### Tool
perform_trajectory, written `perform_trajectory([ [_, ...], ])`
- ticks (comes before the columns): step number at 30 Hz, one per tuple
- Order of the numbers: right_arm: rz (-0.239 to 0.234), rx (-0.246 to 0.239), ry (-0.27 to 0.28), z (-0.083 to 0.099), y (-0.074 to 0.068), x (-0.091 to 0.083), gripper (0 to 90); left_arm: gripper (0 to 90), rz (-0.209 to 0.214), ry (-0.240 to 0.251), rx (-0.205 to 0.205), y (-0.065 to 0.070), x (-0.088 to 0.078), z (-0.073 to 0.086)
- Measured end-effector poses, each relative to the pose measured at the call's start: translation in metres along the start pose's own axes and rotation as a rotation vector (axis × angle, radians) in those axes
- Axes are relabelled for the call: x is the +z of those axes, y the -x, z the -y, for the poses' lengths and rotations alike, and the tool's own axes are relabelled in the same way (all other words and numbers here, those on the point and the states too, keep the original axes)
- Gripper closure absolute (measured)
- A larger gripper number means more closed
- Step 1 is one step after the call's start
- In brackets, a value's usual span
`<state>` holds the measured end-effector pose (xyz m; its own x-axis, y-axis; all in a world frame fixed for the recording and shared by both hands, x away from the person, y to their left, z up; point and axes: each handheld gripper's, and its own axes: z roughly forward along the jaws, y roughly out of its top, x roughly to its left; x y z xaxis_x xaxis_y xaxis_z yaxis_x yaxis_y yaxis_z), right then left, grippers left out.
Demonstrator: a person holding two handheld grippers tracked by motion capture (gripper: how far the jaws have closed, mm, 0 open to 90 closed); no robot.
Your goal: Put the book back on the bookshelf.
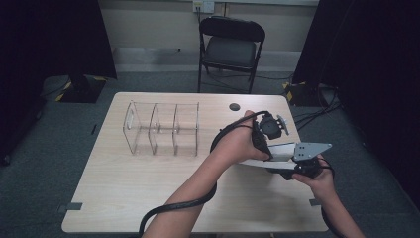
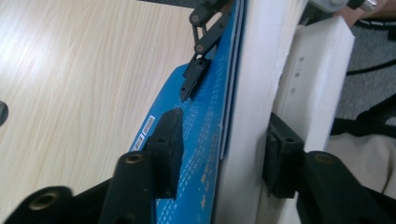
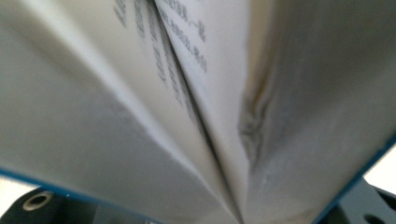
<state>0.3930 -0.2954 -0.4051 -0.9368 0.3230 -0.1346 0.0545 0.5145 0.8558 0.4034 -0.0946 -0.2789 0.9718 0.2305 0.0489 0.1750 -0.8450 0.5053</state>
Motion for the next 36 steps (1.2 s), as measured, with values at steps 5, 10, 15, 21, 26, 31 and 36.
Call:
perform_trajectory([
  [5, -0.010, 0.013, 0.006, 0.001, 0.002, 0.000, 50.8, 46.3, 0.000, 0.008, -0.009, -0.005, -0.002, -0.001],
  [10, -0.020, 0.034, 0.017, 0.002, 0.006, -0.001, 50.9, 41.7, 0.006, 0.039, -0.012, -0.008, -0.010, 0.000],
  [15, -0.026, 0.048, 0.020, 0.002, 0.009, -0.001, 50.9, 37.5, 0.022, 0.072, -0.056, -0.012, -0.023, 0.004],
  [21, -0.041, 0.082, 0.023, 0.002, 0.014, -0.001, 51.1, 34.5, 0.017, 0.063, -0.053, -0.013, -0.036, 0.010],
  [26, -0.051, 0.099, 0.022, 0.001, 0.018, -0.001, 51.2, 32.7, 0.005, 0.060, -0.048, -0.014, -0.041, 0.016],
  [31, -0.061, 0.129, 0.030, 0.002, 0.024, -0.001, 51.3, 30.4, -0.005, 0.052, -0.082, -0.016, -0.045, 0.026],
  [36, -0.069, 0.145, 0.036, 0.002, 0.028, -0.001, 51.4, 29.3, -0.012, 0.049, -0.093, -0.018, -0.045, 0.036],
])
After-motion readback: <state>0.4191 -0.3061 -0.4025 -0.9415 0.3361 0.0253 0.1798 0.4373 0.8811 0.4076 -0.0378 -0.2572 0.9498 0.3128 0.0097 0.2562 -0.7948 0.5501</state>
